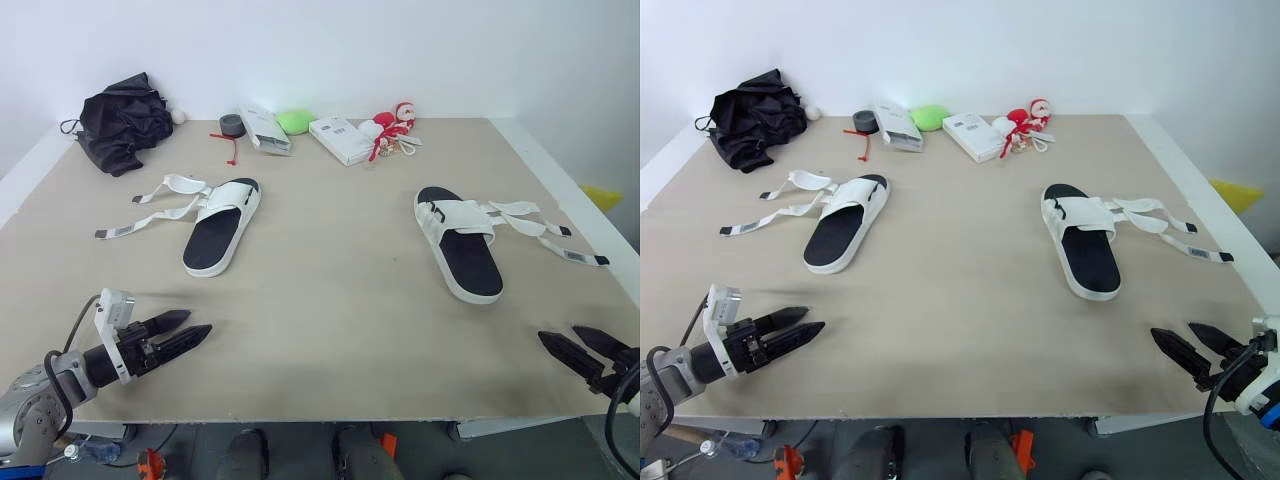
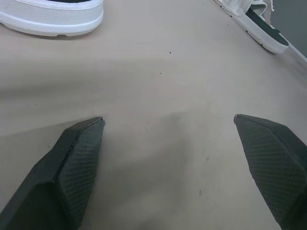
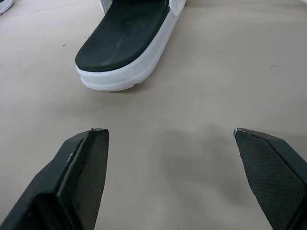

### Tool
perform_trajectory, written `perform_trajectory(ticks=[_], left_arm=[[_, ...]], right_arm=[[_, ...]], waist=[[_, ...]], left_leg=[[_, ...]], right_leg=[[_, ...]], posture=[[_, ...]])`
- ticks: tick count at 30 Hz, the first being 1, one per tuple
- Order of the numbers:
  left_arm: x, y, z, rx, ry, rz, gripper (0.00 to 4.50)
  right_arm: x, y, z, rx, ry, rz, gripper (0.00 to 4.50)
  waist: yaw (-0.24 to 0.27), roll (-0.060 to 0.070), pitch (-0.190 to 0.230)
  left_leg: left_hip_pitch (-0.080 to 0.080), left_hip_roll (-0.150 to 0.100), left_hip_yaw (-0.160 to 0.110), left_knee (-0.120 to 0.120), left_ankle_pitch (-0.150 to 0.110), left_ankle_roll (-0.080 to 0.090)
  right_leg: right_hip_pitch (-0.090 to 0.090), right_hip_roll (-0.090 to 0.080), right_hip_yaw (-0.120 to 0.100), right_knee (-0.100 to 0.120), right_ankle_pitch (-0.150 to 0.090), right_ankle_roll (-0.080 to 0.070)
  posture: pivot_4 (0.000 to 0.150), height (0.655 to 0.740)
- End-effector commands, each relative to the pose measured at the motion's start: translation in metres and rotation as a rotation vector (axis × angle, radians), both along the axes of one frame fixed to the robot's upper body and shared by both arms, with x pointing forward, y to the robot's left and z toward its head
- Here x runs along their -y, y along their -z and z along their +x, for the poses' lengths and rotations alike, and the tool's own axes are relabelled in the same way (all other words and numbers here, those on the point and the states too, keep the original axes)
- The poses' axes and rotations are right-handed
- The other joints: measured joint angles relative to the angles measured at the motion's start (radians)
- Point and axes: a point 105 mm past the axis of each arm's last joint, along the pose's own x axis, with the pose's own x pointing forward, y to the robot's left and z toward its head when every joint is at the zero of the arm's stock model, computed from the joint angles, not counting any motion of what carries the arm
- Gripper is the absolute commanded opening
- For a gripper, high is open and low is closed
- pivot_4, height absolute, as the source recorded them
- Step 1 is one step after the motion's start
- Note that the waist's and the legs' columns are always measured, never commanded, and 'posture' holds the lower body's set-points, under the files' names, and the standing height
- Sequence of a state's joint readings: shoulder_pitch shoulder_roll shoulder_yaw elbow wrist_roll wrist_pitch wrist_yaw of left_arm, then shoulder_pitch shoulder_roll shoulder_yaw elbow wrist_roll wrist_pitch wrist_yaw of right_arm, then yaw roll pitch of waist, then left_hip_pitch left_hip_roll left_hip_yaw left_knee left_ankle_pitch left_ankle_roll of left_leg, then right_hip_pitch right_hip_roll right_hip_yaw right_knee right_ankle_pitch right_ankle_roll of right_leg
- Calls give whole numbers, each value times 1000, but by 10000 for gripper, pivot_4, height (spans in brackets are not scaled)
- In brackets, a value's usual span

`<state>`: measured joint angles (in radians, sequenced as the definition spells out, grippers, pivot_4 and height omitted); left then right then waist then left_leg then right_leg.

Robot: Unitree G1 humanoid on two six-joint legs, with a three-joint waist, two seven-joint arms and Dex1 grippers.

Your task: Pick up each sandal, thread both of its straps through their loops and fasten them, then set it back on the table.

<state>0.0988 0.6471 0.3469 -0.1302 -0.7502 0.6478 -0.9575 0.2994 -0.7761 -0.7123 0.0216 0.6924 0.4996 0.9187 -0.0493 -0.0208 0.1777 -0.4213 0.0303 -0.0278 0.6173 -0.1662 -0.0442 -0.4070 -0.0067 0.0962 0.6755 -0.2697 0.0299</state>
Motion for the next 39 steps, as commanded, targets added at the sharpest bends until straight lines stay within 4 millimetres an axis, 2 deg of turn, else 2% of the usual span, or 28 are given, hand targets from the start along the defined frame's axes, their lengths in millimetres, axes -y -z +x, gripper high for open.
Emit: perform_trajectory(ticks=[1,5,8,11,14,16,18,21,25,27,31,34,37,39], left_arm=[[0,9,-4,-49,19,13,45000],[11,17,-15,-134,136,22,45000],[19,17,-15,-135,189,13,45000],[32,25,-12,-133,271,95,45000],[46,18,-18,-106,387,93,45000],[55,6,-14,-55,436,88,45000],[67,-21,4,60,473,70,45000],[84,-47,18,155,514,47,45000],[109,-65,25,250,600,54,45000],[123,-71,32,297,627,50,45000],[149,-81,60,406,557,71,45000],[161,-89,74,472,512,74,45000],[174,-101,90,530,450,66,45000],[182,-106,95,561,439,61,45000]], right_arm=[[-2,-8,-2,30,-18,-23,44641],[-2,-6,-4,24,-21,-26,44641],[-4,-8,-5,23,-29,-31,44641],[-14,-15,-5,30,-58,-38,44641],[-21,-19,-4,41,-80,-49,44641],[-28,-25,-1,67,-91,-55,44641],[-32,-36,20,125,-27,-85,44641],[-46,-52,45,204,6,-83,44641],[-62,-71,79,275,50,-43,44641],[-74,-76,100,288,58,-46,44641],[-88,-66,131,255,77,-63,44641],[-91,-59,143,234,87,-75,44641],[-106,-51,155,215,58,-84,44641],[-111,-48,161,208,59,-76,44641]], waist=[[0,0,0],[0,1,-1],[0,2,-1],[2,3,-2],[8,7,-5],[7,7,-6],[6,7,-6],[4,2,-2],[-3,-5,1],[-1,-5,2],[5,-6,2],[5,-6,2],[5,-6,2],[5,-6,2]], left_leg=[[0,0,0,0,0,0],[0,0,0,0,-1,0],[0,-2,2,0,-3,1],[0,-2,4,0,-4,1],[0,-3,4,0,-4,2],[0,-3,5,0,-4,2],[0,-3,6,0,-6,2],[-1,-3,6,2,-5,2],[-2,-2,6,4,-3,4],[-3,-2,7,2,-4,5],[-5,-2,5,2,-5,7],[-7,-3,5,3,-5,7],[-8,-3,6,3,-6,8],[-8,-3,5,3,-6,8]], right_leg=[[0,0,0,0,0,0],[0,0,1,0,-1,1],[0,-1,4,0,-2,4],[0,-1,6,-1,-3,5],[1,-1,7,-1,-4,7],[1,-2,8,-1,-4,7],[1,-1,8,-2,-4,7],[1,-1,8,-2,-2,8],[1,1,9,-3,3,10],[0,2,10,-4,7,18],[0,3,10,-6,8,21],[0,2,10,-9,10,24],[0,1,11,-10,11,25],[-1,2,11,-10,11,24]], posture=[[1500,7380],[1500,7380],[1500,7380],[1500,7380],[1500,7380],[1500,7380],[1500,7380],[1500,7380],[1500,7380],[1500,7380],[1500,7380],[1500,7380],[1500,7380],[1500,7380]])
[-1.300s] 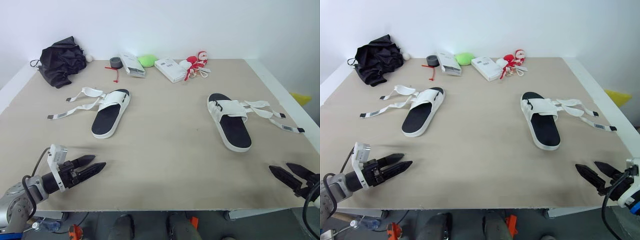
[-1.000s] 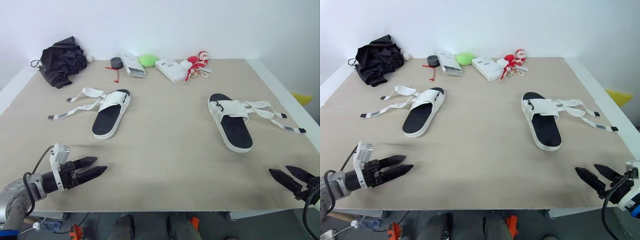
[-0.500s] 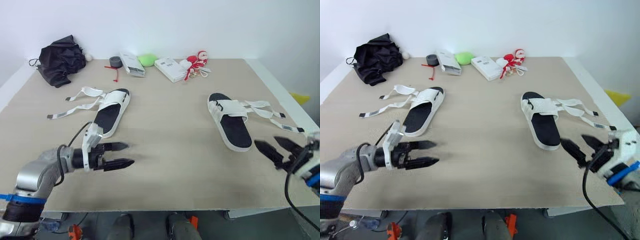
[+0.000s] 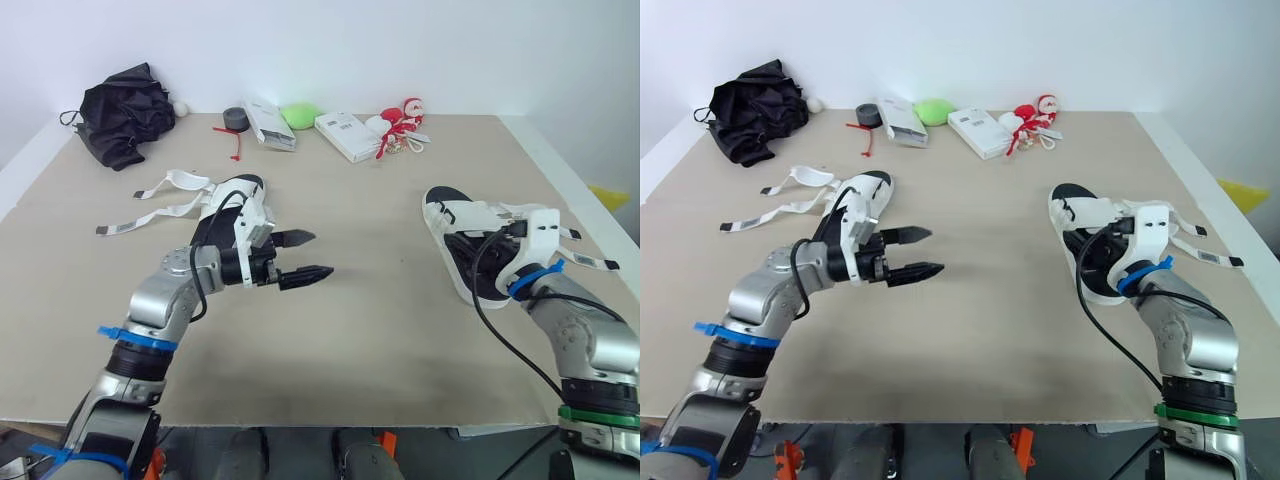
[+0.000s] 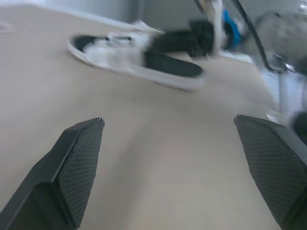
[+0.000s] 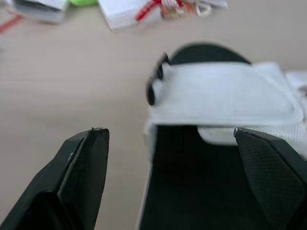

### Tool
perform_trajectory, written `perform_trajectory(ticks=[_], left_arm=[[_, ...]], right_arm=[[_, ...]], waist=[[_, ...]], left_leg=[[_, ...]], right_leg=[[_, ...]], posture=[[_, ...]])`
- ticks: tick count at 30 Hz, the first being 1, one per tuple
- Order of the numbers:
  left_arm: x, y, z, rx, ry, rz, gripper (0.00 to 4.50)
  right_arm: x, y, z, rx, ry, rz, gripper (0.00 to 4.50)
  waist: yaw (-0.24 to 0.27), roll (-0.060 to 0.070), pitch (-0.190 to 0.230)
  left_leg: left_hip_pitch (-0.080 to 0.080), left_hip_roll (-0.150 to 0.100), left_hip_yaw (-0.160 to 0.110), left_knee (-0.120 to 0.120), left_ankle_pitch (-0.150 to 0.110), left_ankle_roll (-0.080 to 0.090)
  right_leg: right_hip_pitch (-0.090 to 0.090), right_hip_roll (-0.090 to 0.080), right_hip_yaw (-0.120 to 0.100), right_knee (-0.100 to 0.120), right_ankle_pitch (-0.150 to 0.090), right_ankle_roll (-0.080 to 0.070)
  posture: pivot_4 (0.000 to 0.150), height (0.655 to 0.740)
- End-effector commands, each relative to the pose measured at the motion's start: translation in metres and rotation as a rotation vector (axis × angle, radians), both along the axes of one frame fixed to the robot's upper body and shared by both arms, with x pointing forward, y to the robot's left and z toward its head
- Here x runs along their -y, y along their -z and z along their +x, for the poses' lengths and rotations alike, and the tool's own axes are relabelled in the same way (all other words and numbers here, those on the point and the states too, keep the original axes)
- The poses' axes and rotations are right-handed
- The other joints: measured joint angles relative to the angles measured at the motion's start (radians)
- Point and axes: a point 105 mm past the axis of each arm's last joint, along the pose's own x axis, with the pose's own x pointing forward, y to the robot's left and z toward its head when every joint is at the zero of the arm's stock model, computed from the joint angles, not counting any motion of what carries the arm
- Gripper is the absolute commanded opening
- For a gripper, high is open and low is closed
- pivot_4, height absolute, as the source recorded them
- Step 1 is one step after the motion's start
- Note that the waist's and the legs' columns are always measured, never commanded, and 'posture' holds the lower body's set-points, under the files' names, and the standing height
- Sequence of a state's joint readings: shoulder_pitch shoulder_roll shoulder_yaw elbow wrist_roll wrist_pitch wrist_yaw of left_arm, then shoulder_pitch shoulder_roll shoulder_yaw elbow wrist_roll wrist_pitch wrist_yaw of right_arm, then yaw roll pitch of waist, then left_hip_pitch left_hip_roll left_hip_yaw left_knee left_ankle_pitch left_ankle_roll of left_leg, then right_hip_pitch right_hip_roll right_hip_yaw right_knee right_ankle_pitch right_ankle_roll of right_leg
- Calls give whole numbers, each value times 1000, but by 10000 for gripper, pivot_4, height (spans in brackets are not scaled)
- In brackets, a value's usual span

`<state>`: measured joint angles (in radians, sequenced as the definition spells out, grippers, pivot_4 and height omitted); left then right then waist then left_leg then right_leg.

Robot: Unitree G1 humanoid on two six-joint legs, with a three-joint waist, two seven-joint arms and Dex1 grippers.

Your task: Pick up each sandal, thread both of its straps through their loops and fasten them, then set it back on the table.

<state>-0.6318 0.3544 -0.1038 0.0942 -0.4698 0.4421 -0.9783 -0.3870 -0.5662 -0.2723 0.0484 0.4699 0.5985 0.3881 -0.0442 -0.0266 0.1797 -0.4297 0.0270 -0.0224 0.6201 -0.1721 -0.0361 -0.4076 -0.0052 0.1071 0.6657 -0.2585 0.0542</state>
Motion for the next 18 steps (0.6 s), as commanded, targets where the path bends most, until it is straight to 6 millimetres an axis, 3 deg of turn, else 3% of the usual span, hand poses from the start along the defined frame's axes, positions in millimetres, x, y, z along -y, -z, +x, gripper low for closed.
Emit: perform_trajectory(ticks=[1,4,8,13,16,18], left_arm=[[12,-19,7,97,-20,-27,45000],[19,-18,10,107,-31,-28,45000],[25,-9,37,88,-186,9,45000],[26,-8,47,101,-249,32,45000],[24,-10,50,92,-268,12,45000],[21,-10,50,94,-278,9,45000]], right_arm=[[-8,-10,10,49,-7,-16,44641],[-12,-9,16,50,0,-15,44641],[-34,-9,31,61,-31,-35,44641],[-33,-2,44,46,16,-104,44641],[-27,-1,52,52,58,-107,38405],[-26,-1,54,64,50,-102,30069]], waist=[[0,0,0],[-1,0,0],[-3,0,0],[-4,0,0],[-4,0,0],[-4,0,0]], left_leg=[[0,0,0,0,0,0],[0,0,0,0,0,0],[0,0,0,1,0,0],[0,0,0,3,0,1],[-1,0,0,4,0,1],[-1,0,0,4,0,1]], right_leg=[[0,0,0,0,0,0],[0,0,0,0,0,0],[0,0,0,0,0,1],[0,1,1,0,3,3],[1,0,1,0,4,2],[1,0,1,0,4,2]], posture=[[1500,7380],[1500,7380],[1500,7380],[1500,7380],[1500,7380],[1500,7380]])
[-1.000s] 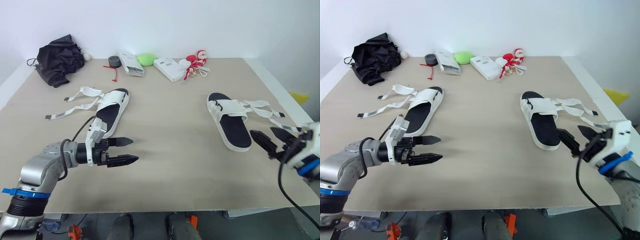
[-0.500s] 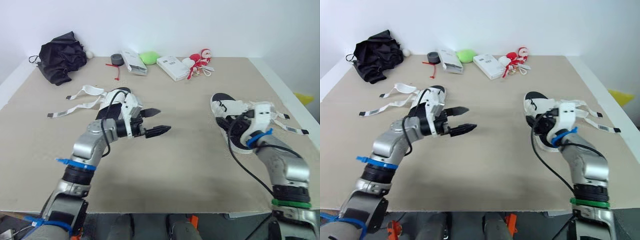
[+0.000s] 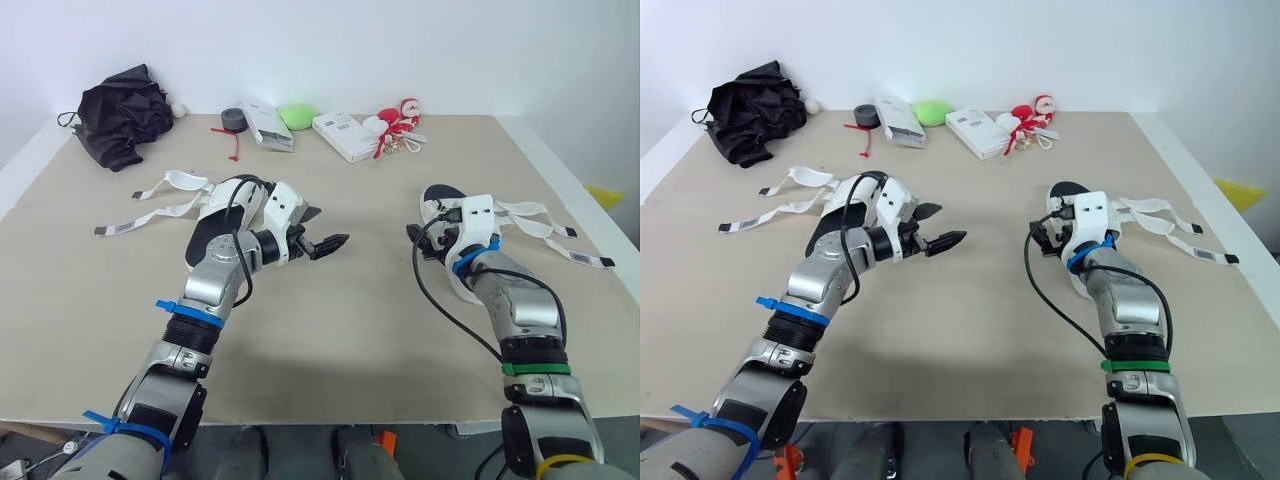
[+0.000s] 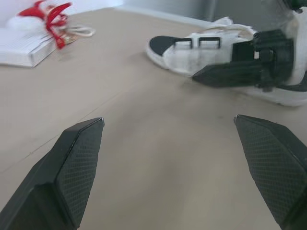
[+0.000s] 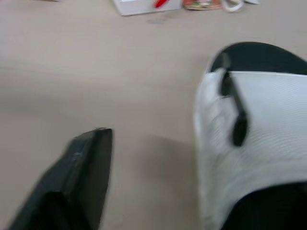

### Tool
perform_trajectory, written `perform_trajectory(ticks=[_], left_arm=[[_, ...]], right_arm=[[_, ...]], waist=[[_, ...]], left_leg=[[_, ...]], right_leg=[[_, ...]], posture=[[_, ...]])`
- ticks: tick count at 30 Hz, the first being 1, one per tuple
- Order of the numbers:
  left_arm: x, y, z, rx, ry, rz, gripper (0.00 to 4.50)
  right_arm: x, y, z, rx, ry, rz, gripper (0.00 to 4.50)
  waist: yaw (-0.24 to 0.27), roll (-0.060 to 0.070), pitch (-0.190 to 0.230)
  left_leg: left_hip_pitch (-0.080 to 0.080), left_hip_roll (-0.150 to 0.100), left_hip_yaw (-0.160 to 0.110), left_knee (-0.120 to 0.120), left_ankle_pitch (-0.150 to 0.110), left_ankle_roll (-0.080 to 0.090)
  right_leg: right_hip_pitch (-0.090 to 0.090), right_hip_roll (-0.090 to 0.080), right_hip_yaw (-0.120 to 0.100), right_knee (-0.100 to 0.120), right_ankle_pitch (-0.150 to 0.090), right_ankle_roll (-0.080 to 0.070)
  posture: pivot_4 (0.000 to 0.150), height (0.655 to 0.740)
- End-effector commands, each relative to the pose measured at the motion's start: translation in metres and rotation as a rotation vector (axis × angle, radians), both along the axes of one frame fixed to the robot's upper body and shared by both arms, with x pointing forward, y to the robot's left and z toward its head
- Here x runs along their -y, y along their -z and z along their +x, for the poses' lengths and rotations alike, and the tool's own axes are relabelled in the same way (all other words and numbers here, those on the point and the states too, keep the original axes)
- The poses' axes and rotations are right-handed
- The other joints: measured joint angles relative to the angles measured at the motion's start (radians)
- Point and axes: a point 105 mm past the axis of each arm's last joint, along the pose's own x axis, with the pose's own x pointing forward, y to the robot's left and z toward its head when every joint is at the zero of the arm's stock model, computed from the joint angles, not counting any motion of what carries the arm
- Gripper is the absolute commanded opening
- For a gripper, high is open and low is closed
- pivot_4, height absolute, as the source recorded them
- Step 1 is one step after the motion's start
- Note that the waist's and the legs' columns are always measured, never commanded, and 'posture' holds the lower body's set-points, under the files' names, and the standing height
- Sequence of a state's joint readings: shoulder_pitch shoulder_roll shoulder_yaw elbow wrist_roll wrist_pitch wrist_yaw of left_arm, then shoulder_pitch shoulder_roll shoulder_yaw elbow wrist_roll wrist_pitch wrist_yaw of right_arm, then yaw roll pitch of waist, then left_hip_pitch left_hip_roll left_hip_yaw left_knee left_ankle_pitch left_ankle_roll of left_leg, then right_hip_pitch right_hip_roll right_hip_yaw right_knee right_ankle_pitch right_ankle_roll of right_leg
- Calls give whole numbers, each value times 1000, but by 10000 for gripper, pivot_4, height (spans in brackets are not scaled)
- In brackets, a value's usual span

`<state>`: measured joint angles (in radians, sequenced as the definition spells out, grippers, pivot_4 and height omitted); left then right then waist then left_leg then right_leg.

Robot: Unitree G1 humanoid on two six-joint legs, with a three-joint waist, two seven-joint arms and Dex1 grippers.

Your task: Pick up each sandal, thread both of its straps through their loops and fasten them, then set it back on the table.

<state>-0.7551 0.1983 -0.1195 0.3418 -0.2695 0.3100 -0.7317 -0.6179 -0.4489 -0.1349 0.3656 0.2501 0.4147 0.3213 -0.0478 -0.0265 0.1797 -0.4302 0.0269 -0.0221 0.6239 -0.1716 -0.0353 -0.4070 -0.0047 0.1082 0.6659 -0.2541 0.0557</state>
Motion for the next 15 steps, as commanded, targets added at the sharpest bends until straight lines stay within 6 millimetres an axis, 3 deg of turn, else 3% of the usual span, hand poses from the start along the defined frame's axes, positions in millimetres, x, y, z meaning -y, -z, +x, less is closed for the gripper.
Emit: perform_trajectory(ticks=[1,7,12,15], left_arm=[[-2,-21,1,66,-13,-31,45000],[-21,-23,4,70,-64,-46,45000],[-32,-29,-1,74,-55,-70,45000],[-43,-27,-13,77,8,-40,45000]], right_arm=[[6,-9,4,51,9,4,26298],[5,-6,9,53,-24,15,1010],[0,-4,14,36,-67,42,1010],[-16,-18,15,41,-193,136,1010]], waist=[[0,0,0],[-2,0,0],[-5,0,0],[-12,0,0]], left_leg=[[0,0,0,0,0,0],[1,0,0,1,0,0],[1,1,1,2,1,0],[1,1,2,2,3,1]], right_leg=[[0,0,0,0,0,0],[0,1,0,0,1,1],[1,1,1,0,2,3],[1,1,2,0,4,3]], posture=[[1500,7380],[1500,7380],[1500,7380],[1500,7380]])
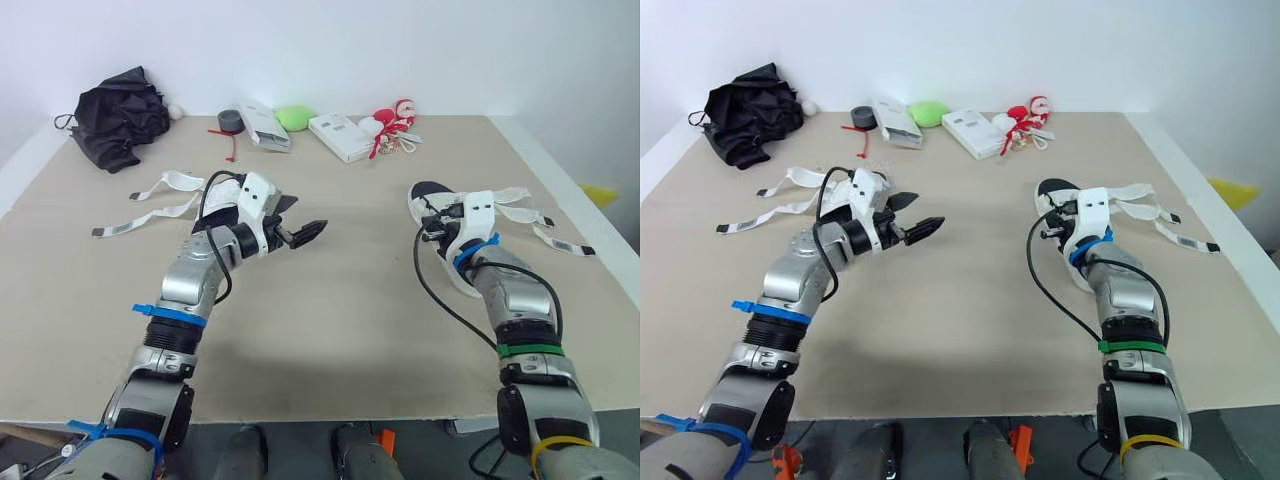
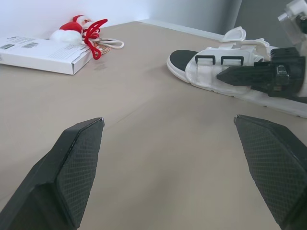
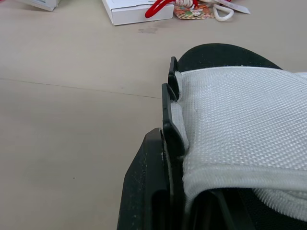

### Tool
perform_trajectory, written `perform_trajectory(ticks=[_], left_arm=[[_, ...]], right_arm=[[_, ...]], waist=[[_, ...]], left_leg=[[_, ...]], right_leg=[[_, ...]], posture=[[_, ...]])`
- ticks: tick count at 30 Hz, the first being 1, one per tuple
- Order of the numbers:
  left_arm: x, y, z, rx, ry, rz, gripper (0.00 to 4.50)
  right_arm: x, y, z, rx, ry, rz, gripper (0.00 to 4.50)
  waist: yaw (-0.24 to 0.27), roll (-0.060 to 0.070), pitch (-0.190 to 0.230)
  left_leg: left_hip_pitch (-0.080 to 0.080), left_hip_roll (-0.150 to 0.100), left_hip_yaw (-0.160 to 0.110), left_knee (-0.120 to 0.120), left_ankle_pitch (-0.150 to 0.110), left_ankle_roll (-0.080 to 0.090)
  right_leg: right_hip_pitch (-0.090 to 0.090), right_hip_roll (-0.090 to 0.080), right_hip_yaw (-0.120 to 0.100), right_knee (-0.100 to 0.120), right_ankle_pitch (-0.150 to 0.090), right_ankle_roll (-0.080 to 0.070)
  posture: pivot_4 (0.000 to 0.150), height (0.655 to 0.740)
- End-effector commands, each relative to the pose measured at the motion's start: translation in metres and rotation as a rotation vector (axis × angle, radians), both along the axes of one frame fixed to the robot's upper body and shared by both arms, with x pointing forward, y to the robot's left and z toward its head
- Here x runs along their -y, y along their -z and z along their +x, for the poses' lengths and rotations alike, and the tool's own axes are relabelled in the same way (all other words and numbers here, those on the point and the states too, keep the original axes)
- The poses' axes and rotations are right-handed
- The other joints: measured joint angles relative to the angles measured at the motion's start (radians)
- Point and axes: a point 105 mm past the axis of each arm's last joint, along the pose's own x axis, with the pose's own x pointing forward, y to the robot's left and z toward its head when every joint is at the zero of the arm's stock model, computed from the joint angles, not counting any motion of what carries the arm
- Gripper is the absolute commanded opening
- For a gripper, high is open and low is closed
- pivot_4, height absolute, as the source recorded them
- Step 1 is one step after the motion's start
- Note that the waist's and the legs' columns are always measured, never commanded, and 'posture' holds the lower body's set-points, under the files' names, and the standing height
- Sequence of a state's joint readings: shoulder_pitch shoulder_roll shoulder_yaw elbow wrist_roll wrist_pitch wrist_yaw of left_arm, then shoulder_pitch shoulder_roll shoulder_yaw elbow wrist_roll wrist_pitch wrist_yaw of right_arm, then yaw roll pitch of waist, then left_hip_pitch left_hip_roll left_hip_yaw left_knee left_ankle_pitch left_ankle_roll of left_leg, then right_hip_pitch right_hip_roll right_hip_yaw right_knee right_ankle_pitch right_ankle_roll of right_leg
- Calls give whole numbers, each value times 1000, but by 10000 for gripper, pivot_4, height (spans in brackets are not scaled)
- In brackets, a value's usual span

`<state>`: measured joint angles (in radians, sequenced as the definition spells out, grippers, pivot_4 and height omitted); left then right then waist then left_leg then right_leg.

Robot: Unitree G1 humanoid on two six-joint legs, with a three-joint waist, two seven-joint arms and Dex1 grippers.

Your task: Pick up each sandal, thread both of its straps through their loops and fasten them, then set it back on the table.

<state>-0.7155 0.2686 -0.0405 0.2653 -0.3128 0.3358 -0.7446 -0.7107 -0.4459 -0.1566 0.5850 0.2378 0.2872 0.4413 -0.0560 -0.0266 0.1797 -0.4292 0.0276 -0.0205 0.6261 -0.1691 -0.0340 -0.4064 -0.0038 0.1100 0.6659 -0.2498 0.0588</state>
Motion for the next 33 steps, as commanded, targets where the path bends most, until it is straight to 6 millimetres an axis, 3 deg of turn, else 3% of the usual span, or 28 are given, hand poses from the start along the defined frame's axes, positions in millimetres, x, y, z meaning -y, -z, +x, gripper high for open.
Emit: perform_trajectory(ticks=[1,3,5,8,10,14,20,27,29,31,32,33], left_arm=[[-11,-14,-15,52,84,7,45000],[-17,-19,-26,60,152,1,45000],[-31,-21,-43,28,247,10,45000],[-55,-9,-57,-51,301,99,45000],[-71,-5,-63,-89,301,146,45000],[-86,-7,-71,-124,296,172,45000],[-78,4,-79,-149,322,190,45000],[-66,18,-72,-74,329,243,45000],[-58,19,-72,-61,374,222,42421],[-53,18,-72,-59,405,203,36756],[-50,18,-71,-56,418,203,30424],[-46,19,-68,-51,440,211,28253]], right_arm=[[-20,-23,2,35,-152,109,1010],[-40,-37,-5,67,-312,133,1010],[-75,-46,-26,67,-593,127,1010],[-114,-31,-71,-49,-1015,69,1010],[-124,-10,-94,-168,-1211,1,1010],[-123,6,-115,-299,-1408,-96,1010],[-127,14,-107,-333,-1441,-172,1010],[-125,12,-103,-314,-1425,-163,1010],[-124,13,-105,-315,-1424,-166,333],[-123,13,-107,-314,-1427,-165,0],[-123,14,-108,-314,-1431,-165,0],[-122,16,-113,-318,-1446,-184,0]], waist=[[-8,0,0],[-17,0,0],[-20,0,0],[-34,1,1],[-35,1,1],[-25,1,1],[-20,0,2],[-19,0,2],[-19,0,2],[-18,0,2],[-18,0,2],[-18,0,2]], left_leg=[[0,0,0,0,0,0],[0,1,-1,-1,1,1],[0,1,-1,-1,1,1],[-1,2,-1,-3,1,1],[-1,2,-1,-4,1,1],[0,3,-4,-5,-1,1],[-1,2,-6,-1,-1,0],[-1,3,-6,0,1,-1],[-1,3,-6,0,1,-1],[-1,3,-6,0,1,-1],[-1,2,-6,0,1,-1],[-1,2,-6,0,1,-1]], right_leg=[[0,0,0,0,0,0],[-1,2,0,0,1,0],[-1,2,0,0,1,-1],[-2,2,0,0,0,0],[-2,3,0,0,0,-1],[-2,3,-3,1,-3,-3],[-1,1,-7,1,-3,-4],[-1,2,-8,2,-2,-6],[-1,2,-8,3,-2,-6],[-1,2,-8,3,-2,-5],[-1,2,-8,3,-2,-5],[-1,2,-8,3,-2,-5]], posture=[[1500,7380],[1500,7380],[1500,7380],[1500,7380],[1500,7380],[1500,7380],[1500,7380],[1500,7380],[1500,7380],[1500,7380],[1500,7380],[1500,7380]])
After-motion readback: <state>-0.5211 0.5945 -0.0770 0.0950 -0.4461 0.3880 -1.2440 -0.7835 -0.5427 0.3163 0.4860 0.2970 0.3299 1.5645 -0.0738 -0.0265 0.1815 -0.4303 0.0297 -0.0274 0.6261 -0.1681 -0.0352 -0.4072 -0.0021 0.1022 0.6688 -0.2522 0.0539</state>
